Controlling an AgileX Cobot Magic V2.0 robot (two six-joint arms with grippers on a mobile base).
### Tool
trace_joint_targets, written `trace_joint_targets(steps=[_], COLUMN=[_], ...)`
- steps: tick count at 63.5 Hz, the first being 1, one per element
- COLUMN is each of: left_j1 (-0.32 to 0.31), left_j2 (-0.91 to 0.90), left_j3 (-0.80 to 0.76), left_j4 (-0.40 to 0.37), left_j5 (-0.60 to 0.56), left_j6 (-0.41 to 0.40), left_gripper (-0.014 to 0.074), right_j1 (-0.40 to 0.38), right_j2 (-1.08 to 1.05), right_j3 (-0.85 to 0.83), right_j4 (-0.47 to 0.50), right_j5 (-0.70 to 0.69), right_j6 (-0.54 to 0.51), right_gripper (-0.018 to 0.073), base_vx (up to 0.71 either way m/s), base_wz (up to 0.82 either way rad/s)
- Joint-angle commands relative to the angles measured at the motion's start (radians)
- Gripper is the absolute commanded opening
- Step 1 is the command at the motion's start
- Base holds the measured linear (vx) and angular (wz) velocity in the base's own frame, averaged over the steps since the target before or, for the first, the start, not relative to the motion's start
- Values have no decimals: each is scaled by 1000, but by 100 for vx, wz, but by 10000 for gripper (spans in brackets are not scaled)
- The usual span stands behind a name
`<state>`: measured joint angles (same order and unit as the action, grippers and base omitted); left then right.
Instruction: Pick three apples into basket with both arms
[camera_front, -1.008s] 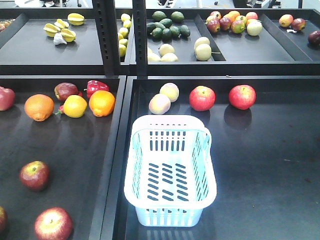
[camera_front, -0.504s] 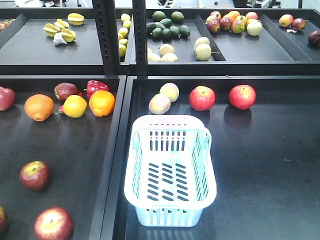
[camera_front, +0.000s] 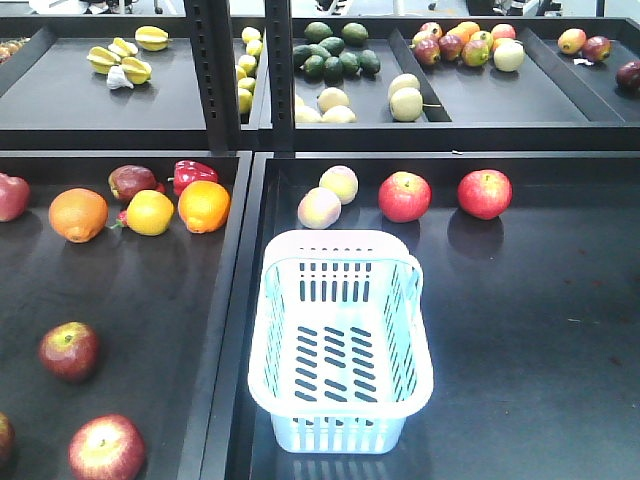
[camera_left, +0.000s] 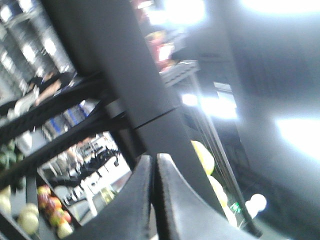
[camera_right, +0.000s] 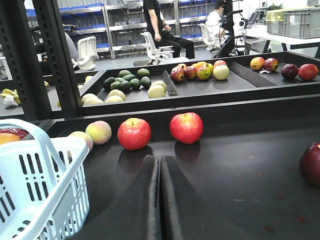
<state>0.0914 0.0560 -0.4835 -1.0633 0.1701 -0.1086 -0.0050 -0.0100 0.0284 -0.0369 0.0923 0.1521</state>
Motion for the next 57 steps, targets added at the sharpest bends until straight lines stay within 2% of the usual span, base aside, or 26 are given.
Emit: trace_joint_targets(steps=[1,6,12,18,24,30,37,44,47,52,57], left_j1=[-7,-7,-7,-7,-7,-7,-7,-8,-8,-13,-17], left_j2=[111,209,336,478,610,742,889,1023,1077,1180,1214], left_j3=[-111,-175,-240,-302,-354,-418,-499,-593,-643,-746,-785], left_j4=[-66,-126,-245,-396,-503,-536,-524,-506,-499,-499,-509], left_j5=[61,154,263,379,498,628,751,883,931,932,928], left_j6=[158,279,444,693,899,1070,1195,1285,1303,1304,1304], left_gripper=[-8,-8,-8,-8,-8,-7,7,70,89,104,104], right_j1=[-5,-5,-5,-5,-5,-5,-5,-5,-5,-5,-5], right_j2=[-11,-11,-11,-11,-11,-11,-11,-11,-11,-11,-11], right_j3=[4,4,4,4,4,4,4,4,4,4,4], right_j4=[-11,-11,-11,-11,-11,-11,-11,-11,-11,-11,-11], right_j5=[-69,-69,-69,-69,-69,-69,-69,-69,-69,-69,-69], right_j6=[-3,-3,-3,-3,-3,-3,-3,-3,-3,-3,-3], right_gripper=[-5,-5,-5,-5,-5,-5,-5,-5,-5,-5,-5], base_vx=[0,0,0,0,0,0,0,0,0,0,0], base_wz=[0,0,0,0,0,0,0,0,0,0,0])
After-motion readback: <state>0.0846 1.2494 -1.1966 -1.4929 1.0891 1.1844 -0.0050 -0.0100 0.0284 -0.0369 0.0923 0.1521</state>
